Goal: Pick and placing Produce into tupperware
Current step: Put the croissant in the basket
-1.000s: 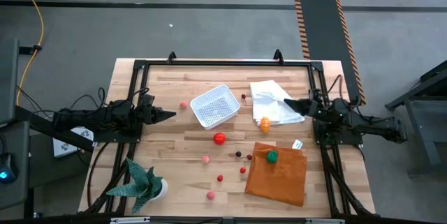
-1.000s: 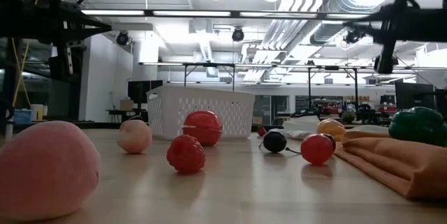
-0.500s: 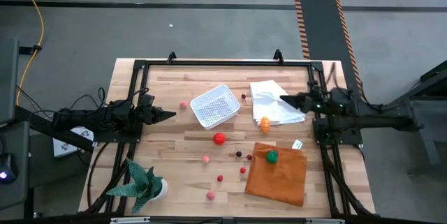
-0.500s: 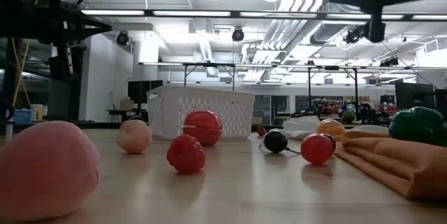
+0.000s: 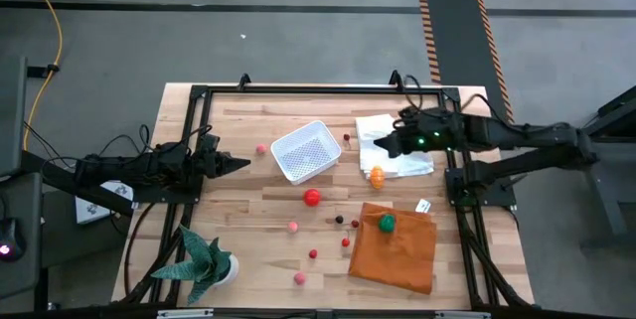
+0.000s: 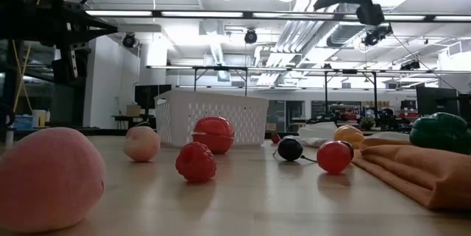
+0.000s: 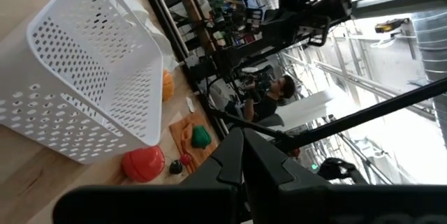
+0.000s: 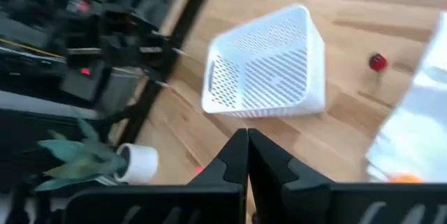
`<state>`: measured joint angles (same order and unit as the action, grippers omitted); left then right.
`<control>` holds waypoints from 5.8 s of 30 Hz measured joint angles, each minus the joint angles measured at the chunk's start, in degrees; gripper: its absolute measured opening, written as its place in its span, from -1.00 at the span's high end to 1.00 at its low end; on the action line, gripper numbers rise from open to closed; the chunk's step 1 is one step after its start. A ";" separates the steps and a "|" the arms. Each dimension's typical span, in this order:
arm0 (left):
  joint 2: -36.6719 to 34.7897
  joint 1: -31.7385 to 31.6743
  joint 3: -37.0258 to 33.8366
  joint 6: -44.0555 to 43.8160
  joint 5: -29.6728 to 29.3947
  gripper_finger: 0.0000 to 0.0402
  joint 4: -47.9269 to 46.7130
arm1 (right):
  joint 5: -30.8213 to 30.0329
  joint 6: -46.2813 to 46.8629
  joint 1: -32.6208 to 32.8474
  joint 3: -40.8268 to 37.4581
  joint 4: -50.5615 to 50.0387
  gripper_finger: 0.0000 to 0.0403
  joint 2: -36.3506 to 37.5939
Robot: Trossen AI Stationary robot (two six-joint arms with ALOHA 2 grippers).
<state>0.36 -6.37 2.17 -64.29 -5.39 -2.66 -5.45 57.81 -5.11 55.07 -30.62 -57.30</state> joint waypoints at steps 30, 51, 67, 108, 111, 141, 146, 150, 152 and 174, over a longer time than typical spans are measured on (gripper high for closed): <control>-0.02 0.00 0.00 3.73 7.79 1.00 -0.71 | -2.59 7.82 7.29 29.35 -43.03 0.31 -35.69; 0.00 0.00 0.00 4.07 10.60 1.00 -0.31 | 2.70 12.18 2.55 5.90 -25.99 0.11 -34.14; 0.00 0.00 0.00 4.06 10.46 1.00 -0.30 | 1.97 11.16 2.48 2.18 -17.95 -0.27 -34.20; 0.01 0.00 0.00 4.12 10.76 1.00 -0.28 | 6.67 8.19 -0.20 2.16 -15.62 -0.30 -40.81; 0.01 0.00 0.00 4.07 10.78 1.00 -0.28 | 7.02 8.32 0.05 2.16 -15.48 -0.30 -41.54; 0.01 0.00 0.00 4.02 10.78 1.00 -0.26 | 5.20 8.39 -0.14 2.16 -14.92 -0.20 -41.70; 0.00 0.00 0.00 4.02 10.78 1.00 -0.26 | 5.20 8.40 -0.14 2.16 -14.92 -0.14 -41.70; 0.00 0.02 0.00 4.02 10.78 1.00 -0.26 | 5.11 8.41 -0.14 2.16 -14.92 -0.10 -41.70; 0.00 0.01 0.00 4.02 10.78 1.00 -0.26 | 4.96 9.14 -0.14 2.16 -14.92 -0.08 -41.70; 0.02 0.02 0.00 4.00 10.78 1.00 -0.26 | 7.77 8.94 -0.14 2.18 -14.93 -0.05 -41.70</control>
<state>0.38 -6.35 2.17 -60.29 5.39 -2.92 2.32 66.75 -5.26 57.26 -45.55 -99.00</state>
